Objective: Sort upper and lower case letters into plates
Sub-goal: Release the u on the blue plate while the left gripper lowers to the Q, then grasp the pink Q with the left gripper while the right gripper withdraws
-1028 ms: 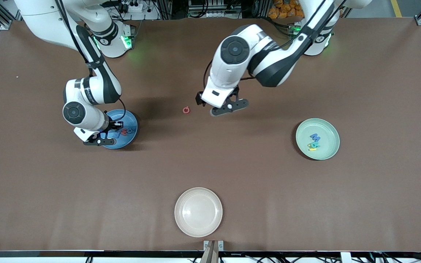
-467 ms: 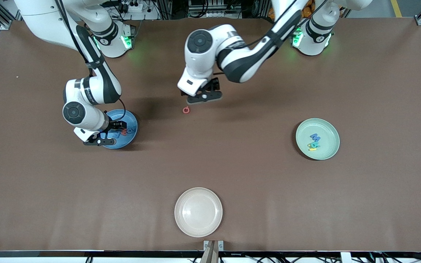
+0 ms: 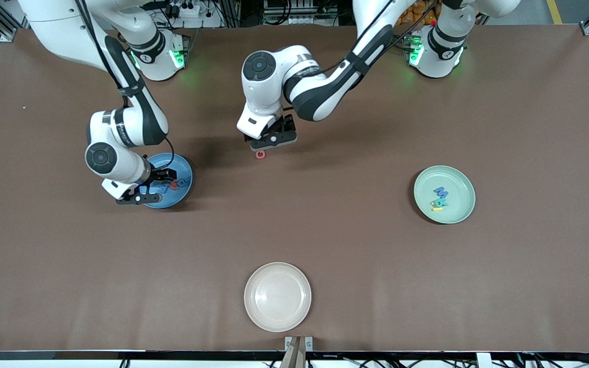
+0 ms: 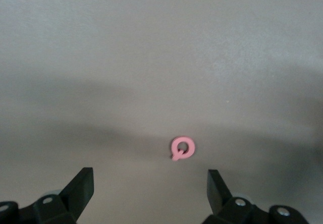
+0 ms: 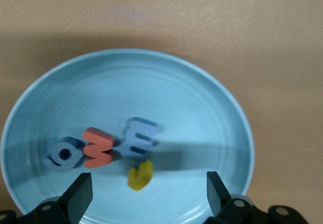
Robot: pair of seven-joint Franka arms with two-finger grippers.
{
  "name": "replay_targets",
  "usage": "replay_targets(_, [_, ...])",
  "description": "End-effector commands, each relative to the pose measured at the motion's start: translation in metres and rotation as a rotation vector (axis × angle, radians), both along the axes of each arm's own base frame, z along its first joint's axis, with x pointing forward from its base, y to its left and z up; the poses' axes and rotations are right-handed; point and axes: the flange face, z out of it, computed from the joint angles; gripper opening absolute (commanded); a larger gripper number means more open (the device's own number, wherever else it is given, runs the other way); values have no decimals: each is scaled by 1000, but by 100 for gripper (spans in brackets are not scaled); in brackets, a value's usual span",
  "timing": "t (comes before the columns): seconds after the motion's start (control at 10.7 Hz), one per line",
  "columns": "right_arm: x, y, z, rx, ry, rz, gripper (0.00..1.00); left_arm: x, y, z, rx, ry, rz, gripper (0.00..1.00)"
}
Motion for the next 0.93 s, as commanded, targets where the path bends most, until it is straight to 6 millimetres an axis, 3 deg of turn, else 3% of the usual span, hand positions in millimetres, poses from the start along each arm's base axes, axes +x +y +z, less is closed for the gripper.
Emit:
replay_targets(0.0, [2,-24,43,23,-21,23,100,-4,-18,-19,5,-54,52,97])
replay_targets(0.09, [6,-27,63,26,-23,18,100,1,-21,-25,7,-66,77,97])
replay_targets(0.19, [14,-42,90,32,-24,0,100,-2,-27,-35,12,-65,83,97])
replay_targets(0.37, [37,-73,157,54,4,27,100,-4,-29,-57,23,-77,86,97])
replay_targets(0.65, [59,-79,263,51,1,9,100,-6,-32,-72,18,-87,77,96])
replay_targets(0.84, [65,-101,313,42,-85,-28,100,-7,-33,-80,16,-85,85,93])
